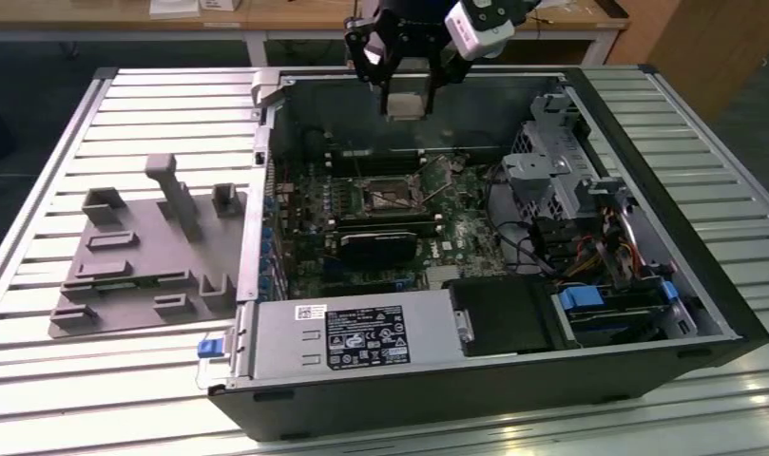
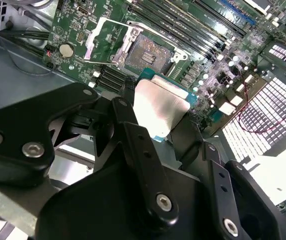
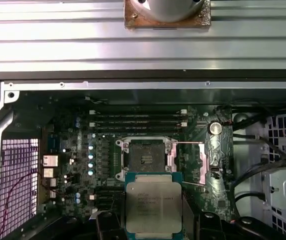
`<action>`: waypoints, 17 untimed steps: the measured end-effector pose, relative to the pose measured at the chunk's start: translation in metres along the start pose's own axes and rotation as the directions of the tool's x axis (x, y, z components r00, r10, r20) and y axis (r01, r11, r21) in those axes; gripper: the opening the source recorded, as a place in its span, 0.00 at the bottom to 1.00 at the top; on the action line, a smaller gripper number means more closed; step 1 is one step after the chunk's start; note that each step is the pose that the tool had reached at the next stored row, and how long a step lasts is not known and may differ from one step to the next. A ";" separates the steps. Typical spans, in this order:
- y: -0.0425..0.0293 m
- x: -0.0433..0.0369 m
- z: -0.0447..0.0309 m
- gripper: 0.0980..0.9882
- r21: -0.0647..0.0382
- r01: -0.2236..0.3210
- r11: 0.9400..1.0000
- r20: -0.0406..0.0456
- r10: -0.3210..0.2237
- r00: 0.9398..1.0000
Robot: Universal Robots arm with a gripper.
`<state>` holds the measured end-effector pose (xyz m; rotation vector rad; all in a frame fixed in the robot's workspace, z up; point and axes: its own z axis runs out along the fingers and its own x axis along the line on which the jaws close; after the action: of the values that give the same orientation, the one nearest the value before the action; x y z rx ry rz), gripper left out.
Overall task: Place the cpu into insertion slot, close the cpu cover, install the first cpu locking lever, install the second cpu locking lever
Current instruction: 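Place the cpu into insertion slot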
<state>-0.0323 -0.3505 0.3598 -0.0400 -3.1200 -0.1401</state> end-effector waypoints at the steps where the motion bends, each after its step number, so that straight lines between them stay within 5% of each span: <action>1: -0.0002 0.0000 0.0017 0.49 0.000 0.000 1.000 0.000 0.000 1.000; 9: -0.0015 -0.0003 0.0164 0.49 0.000 -0.007 1.000 0.001 0.007 1.000; 17: -0.0021 -0.0002 0.0234 0.49 -0.001 -0.061 0.998 0.005 0.061 0.998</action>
<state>-0.0325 -0.3506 0.3363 -0.1355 -3.1200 -0.1409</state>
